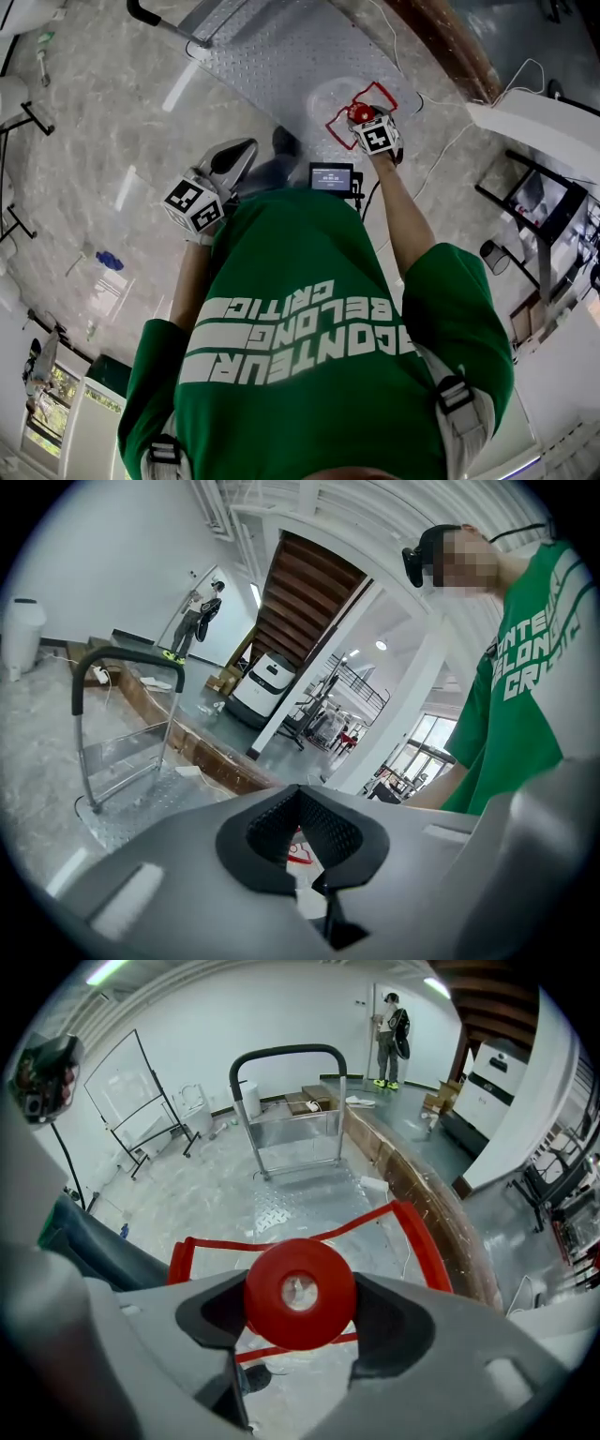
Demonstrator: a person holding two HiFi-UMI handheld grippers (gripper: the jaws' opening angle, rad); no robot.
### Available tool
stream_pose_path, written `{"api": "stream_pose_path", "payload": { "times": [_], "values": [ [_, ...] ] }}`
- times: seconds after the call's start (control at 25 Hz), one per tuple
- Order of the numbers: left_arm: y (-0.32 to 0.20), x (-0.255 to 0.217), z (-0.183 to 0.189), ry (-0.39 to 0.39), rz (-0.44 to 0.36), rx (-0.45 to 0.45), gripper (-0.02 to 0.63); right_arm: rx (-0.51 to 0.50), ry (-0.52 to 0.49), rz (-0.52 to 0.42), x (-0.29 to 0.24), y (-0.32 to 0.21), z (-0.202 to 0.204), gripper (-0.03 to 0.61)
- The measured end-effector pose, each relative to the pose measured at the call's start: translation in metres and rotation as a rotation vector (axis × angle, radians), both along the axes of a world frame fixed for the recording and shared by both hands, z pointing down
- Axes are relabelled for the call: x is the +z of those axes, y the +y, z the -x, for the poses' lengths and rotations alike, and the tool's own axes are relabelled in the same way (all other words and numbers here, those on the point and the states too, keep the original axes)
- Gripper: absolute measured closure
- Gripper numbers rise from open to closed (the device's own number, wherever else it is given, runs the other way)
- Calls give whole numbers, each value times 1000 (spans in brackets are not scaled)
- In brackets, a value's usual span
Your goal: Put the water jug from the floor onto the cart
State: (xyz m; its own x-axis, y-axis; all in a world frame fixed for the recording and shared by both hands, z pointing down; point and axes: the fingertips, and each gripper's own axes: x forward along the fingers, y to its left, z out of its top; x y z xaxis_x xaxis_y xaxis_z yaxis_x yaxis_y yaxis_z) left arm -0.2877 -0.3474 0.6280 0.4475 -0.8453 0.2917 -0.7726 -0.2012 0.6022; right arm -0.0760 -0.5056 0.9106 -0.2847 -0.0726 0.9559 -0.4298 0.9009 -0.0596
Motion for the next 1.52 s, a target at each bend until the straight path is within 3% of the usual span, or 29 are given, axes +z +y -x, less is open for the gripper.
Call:
{"api": "stream_pose_path", "payload": {
  "times": [0.32, 0.56, 0.76, 0.84, 1.0, 1.2, 1.4, 1.52],
  "values": [
    [22, 7, 12, -2, 36, -46, 604, -44, 77, 11, 31, -7, 12, 278],
    [23, 9, 14, -12, 46, -49, 604, -103, 31, 4, 40, -15, 37, 278],
    [22, 8, 11, -9, 48, -48, 604, -55, 143, 36, 39, -17, 13, 278],
    [21, 7, 7, -5, 46, -37, 604, -77, 133, 42, 38, -13, 18, 278],
    [10, 8, -3, 6, 34, 16, 604, -77, 75, 50, 30, -10, 28, 278],
    [-10, 3, -18, 14, 3, 96, 604, -49, -21, -14, -8, -19, 32, 278],
    [-35, -4, -51, 24, -45, 209, 604, 64, -70, -99, -55, -27, -17, 279],
    [-51, -6, -75, 30, -77, 287, 604, 135, -114, -162, -90, -27, -51, 352]
  ]
}}
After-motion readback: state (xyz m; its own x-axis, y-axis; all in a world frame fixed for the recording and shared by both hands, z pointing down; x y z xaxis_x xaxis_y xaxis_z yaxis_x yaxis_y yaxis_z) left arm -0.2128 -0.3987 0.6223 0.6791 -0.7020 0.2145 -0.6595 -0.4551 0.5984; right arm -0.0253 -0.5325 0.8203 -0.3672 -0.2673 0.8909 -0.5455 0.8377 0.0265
